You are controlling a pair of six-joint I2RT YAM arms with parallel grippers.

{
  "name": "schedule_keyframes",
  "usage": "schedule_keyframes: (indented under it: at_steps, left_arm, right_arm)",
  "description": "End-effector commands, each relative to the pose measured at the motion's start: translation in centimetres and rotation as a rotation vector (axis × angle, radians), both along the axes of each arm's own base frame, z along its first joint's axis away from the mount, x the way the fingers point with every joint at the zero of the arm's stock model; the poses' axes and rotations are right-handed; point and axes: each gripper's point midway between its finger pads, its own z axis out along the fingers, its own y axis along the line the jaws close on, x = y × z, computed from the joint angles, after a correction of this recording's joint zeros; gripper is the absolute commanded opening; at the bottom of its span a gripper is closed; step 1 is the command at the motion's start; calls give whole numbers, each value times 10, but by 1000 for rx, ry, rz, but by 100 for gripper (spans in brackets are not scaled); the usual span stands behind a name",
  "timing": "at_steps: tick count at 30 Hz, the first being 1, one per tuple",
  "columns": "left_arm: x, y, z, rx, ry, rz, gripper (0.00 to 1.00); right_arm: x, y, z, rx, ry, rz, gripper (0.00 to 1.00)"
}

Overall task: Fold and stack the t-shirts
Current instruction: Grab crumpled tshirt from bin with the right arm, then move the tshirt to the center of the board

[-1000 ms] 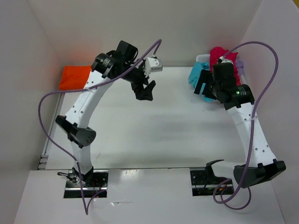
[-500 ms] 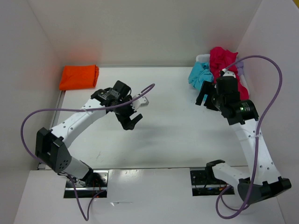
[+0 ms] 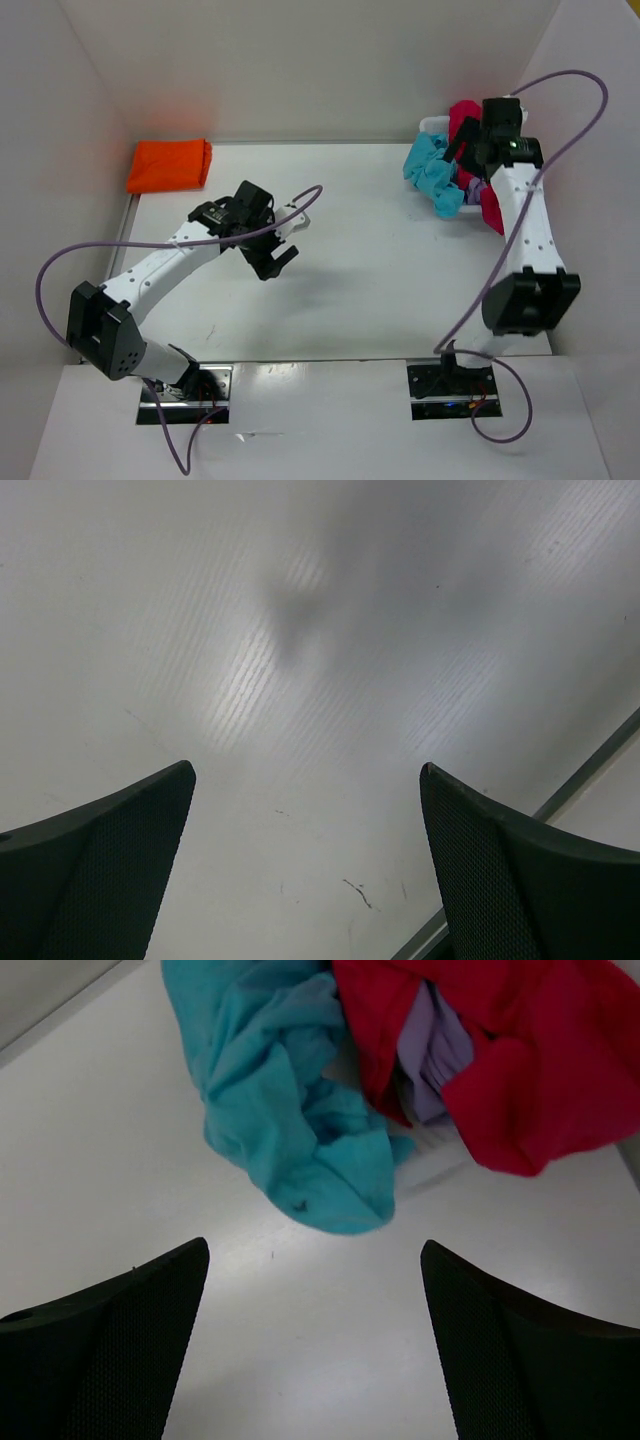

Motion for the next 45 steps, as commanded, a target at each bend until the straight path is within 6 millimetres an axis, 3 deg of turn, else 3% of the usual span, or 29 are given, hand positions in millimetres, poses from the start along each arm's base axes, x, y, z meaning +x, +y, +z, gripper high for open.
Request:
schedule_keyframes:
  at_steps: [1,3,4,5,6,7,8,9,10,11,12,13,14,18,21,25,26,28,29,30,32,33,34,36,38,39,41,43,45]
  left_arm:
    - [1,1,5,-20,-26,10,100]
    - [4,2,5,-17,-40,16,100]
    - [5,4,5,-4,-50,15,100]
    - [4,5,2,1,-42,15,100]
    - [5,7,-1,14,-40,21,100]
    - [5,7,-1,15,-40,21,100]
    - [5,6,-4,21,-29,21,100]
    - [7,8,-5,31,-37,17,100]
    - [7,8,-8,36,-28,17,100]
    - [9,7,-5,32,-35,17,100]
    - [9,7,-7,36,-28,17,100]
    - [9,7,-5,36,-29,17,100]
    - [9,7,-5,36,-29,17,100]
    - [10,4,-4,29,-25,12,100]
    - [10,4,-4,29,-25,12,100]
    - [9,5,-5,33,-17,12,100]
    - [10,4,-2,29,-25,12,100]
    - [10,4,-2,29,-25,12,100]
    - [11,6,1,32,-37,18,100]
    - [11,6,1,32,-37,18,100]
    - [15,8,4,46,-56,30,100]
    - [19,15,7,53,-70,53,100]
    - [24,21,8,43,-73,91,100]
    - [37,29,17,30,-103,141,100]
    - [48,45,23,15,-108,220,100]
    - [52,51,27,7,-113,251,100]
    - [65,67,42,-24,-149,320,100]
    - [70,79,51,-46,-165,364,100]
    - [75,94,66,-75,-205,417,100]
  right_arm:
    - [54,8,-15,27,5,67,92]
    - [72,16,-19,48,7,122,92]
    - [84,24,-37,64,44,146,92]
    - [92,34,-40,71,44,171,92]
    - [105,37,-27,54,7,182,92]
    - [113,34,-52,50,74,170,92]
    - [118,39,-58,41,92,173,92]
    - [129,35,-45,28,62,150,92]
    - [131,33,-75,37,153,129,90]
    - [134,32,-78,31,165,122,79]
    - [140,32,-66,16,135,105,72]
    - [142,30,-71,13,150,87,64]
    - [141,27,-62,1,138,76,45]
    - [135,21,-50,-21,123,43,4]
    - [125,20,-34,-27,100,49,0]
    - [112,28,23,-28,-27,87,0]
    - [104,34,59,-36,-116,103,0]
    - [93,45,105,-38,-233,136,0]
    - [74,56,147,-30,-337,183,0]
    - [65,59,174,-30,-414,207,0]
    - [37,88,223,-4,-547,316,0]
    - [10,97,264,-5,-665,355,0]
    - [-8,125,283,26,-723,442,0]
    - [-49,150,323,15,-846,546,0]
    - [-81,195,340,38,-909,694,0]
    - [-93,204,348,57,-935,711,0]
    - [-101,223,346,73,-929,749,0]
    - [-91,227,336,86,-893,732,0]
    - [-71,228,310,84,-808,666,0]
